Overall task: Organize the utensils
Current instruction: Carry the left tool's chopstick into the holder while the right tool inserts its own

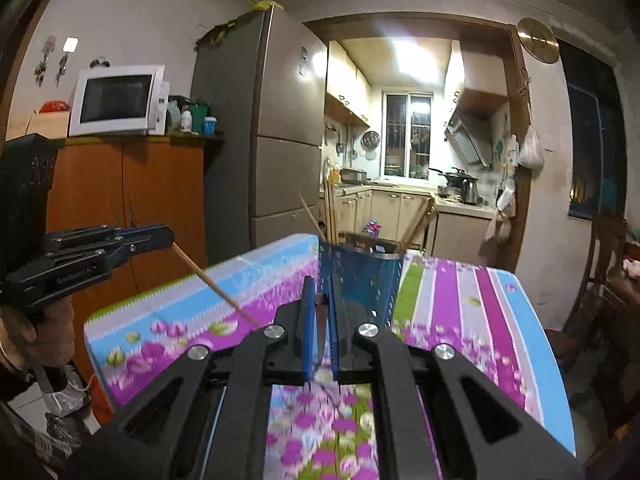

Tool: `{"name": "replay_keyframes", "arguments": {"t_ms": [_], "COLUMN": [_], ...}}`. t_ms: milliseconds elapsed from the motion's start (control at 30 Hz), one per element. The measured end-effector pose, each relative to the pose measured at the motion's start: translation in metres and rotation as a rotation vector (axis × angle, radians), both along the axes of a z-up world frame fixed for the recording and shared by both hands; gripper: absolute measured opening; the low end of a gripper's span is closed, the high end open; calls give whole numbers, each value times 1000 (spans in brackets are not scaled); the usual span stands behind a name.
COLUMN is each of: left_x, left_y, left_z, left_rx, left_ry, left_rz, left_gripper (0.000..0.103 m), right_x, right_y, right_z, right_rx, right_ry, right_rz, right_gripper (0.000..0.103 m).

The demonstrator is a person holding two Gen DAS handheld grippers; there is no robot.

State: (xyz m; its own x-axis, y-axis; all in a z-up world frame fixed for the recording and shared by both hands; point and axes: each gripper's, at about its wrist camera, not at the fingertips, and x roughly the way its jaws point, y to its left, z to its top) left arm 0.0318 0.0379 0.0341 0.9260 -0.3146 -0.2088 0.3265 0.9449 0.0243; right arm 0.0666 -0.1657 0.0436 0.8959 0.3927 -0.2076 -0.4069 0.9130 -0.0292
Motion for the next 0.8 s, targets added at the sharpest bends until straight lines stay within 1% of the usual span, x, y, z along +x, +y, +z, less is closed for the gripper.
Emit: {"name": "replay_keyframes", "arguments": {"t_ms": [100,267,433,500,567,700,800], "left_x": [12,27,30,31,30,30,31], "left_y": [-1,-5,-18,-20,-25,-36,-42], "left_z": [15,32,48,52,55,54,51], "left_rx": [-20,-46,-10,-7,14,72,101], "left_ry": [-2,39,46,47,30,0,-8], "left_rz": [-14,-26,4,15,49,110,141], "left_gripper": [7,7,7,7,7,7,7], "right_x": [12,23,26,27,25,24,22], "right_y": [0,2,6,9,11,12,16], "right_z": [13,28,37,41,45,51,54], "right_rx": [16,54,88,96,104,114,109], "right_ry": [-2,19,47,51,47,44,42], "right_rz": [13,31,34,34,34,37,36], "right_gripper": [5,5,5,5,5,5,5]}}
